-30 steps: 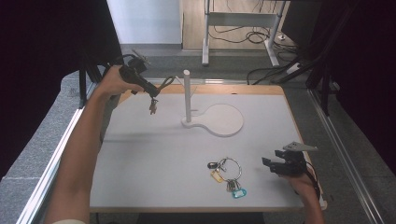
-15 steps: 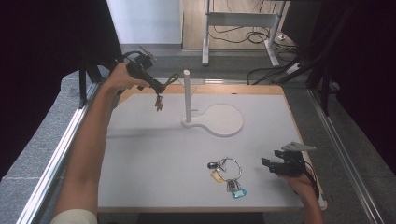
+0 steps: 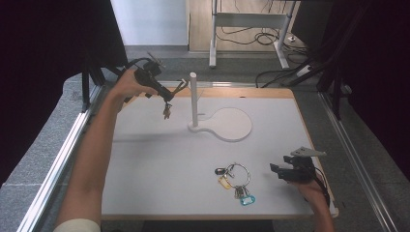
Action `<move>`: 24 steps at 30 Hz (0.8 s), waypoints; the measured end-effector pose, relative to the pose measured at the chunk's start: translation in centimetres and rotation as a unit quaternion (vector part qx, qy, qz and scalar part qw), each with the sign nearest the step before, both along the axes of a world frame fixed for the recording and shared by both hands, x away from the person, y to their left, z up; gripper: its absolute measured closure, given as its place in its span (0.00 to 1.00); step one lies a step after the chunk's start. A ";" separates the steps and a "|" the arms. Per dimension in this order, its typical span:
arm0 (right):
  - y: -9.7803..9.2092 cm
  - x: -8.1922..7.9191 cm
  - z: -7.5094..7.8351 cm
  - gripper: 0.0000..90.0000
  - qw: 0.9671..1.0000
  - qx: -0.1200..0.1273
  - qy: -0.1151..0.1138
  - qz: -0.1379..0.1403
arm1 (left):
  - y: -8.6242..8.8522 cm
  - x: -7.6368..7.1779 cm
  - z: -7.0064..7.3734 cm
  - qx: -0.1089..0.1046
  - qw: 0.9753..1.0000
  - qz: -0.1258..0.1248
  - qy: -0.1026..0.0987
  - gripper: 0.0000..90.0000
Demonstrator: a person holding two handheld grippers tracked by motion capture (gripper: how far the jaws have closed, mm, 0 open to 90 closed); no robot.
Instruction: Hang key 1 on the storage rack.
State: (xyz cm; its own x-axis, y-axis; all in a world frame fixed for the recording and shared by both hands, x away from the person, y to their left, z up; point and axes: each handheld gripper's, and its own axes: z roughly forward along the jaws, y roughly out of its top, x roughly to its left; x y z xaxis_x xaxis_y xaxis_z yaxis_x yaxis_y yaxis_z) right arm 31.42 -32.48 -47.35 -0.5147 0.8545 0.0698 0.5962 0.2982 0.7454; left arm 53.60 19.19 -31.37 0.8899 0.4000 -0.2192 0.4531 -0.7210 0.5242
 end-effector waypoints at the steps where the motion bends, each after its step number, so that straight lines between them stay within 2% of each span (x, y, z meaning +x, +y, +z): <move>1: 0.0 0.0 0.0 0.33 1.000 0.000 -0.001 -0.001 | -0.1 -0.1 -0.2 -0.002 1.000 0.002 0.001 0.74; 19: -0.1 -0.1 0.4 0.33 1.000 0.004 -0.004 0.001 | -1.5 -0.9 -1.1 0.012 1.000 0.003 -0.004 0.74; 24: -0.2 -0.1 0.4 0.33 1.000 0.004 -0.006 0.000 | -1.9 -1.1 -1.2 0.021 1.000 0.003 -0.006 0.74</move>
